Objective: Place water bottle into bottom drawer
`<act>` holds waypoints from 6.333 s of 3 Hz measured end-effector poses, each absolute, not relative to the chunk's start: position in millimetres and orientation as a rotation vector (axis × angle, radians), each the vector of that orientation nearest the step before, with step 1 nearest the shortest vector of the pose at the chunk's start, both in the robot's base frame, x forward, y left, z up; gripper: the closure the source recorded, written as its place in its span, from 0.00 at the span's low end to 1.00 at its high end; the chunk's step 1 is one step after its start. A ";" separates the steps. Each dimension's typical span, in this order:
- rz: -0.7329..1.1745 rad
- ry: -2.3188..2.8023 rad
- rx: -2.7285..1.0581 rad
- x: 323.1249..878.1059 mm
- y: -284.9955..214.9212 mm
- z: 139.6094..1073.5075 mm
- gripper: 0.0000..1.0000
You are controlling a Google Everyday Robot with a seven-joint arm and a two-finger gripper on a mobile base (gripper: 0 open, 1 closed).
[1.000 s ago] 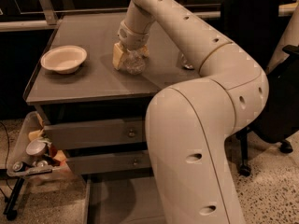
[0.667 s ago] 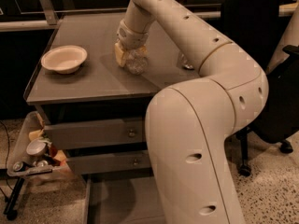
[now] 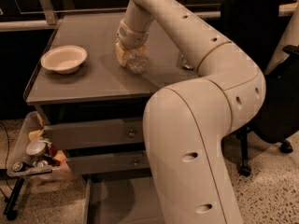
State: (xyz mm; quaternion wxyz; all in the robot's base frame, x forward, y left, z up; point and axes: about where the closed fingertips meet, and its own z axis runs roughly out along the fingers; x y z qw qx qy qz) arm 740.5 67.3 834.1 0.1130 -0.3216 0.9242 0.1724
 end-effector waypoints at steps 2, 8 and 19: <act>0.532 2.703 -0.930 693.5 31.9 868.4 1.00; 0.418 2.829 -0.580 511.6 9.8 869.7 1.00; 1.023 3.075 0.024 388.3 24.6 489.9 1.00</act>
Offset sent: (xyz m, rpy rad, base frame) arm -0.0657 -0.0538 0.0582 0.0221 -0.0325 0.0038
